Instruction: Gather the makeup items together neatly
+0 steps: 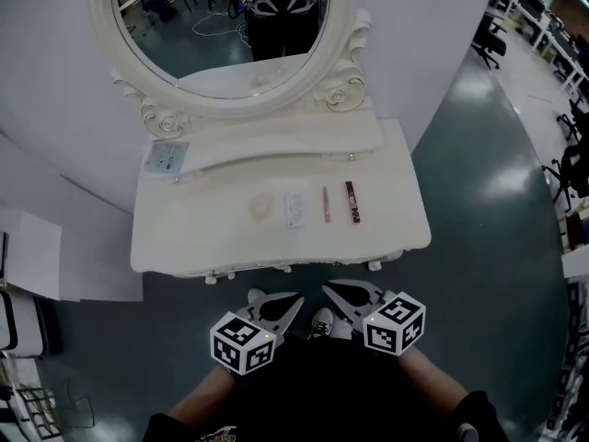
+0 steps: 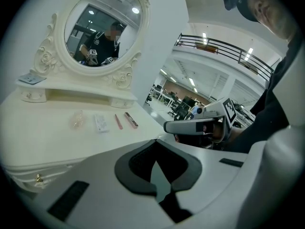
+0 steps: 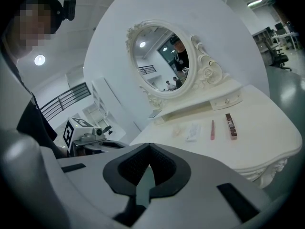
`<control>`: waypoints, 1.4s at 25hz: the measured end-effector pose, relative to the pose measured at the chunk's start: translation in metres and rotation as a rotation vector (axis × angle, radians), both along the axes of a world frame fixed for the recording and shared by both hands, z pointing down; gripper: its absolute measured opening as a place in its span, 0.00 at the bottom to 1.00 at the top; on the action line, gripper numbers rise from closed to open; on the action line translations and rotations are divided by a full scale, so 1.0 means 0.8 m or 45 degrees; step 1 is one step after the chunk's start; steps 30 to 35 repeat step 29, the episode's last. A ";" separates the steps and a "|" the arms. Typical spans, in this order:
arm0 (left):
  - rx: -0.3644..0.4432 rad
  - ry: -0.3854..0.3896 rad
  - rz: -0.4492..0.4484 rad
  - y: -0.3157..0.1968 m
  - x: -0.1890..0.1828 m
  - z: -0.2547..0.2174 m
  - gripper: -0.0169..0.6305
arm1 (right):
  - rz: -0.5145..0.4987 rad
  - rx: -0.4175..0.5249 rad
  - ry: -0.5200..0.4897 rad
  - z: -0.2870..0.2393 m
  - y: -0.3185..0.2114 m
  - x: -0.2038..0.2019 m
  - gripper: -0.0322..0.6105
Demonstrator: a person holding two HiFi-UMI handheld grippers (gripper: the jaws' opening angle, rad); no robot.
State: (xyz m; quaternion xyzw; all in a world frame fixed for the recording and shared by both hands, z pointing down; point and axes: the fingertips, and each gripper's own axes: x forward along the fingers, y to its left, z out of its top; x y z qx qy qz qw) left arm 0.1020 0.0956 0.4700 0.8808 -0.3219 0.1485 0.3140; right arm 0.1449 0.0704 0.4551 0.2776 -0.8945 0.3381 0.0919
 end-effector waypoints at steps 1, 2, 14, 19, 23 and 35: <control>-0.001 0.000 0.000 0.000 0.000 0.001 0.04 | -0.002 -0.001 0.001 0.001 0.000 -0.001 0.10; -0.001 -0.001 0.002 0.001 0.000 0.001 0.04 | -0.005 -0.001 0.002 0.001 0.001 -0.001 0.10; 0.006 0.001 0.028 0.010 0.006 0.000 0.04 | 0.006 0.002 0.009 0.000 0.010 0.002 0.10; 0.007 0.002 0.020 0.015 0.003 -0.001 0.04 | -0.007 0.006 0.014 -0.001 0.015 -0.003 0.10; 0.008 0.003 0.009 0.019 0.000 0.000 0.04 | -0.022 0.011 0.018 -0.001 0.019 -0.007 0.10; 0.010 0.006 -0.003 0.025 -0.006 -0.002 0.04 | -0.037 0.012 0.022 -0.003 0.025 -0.014 0.10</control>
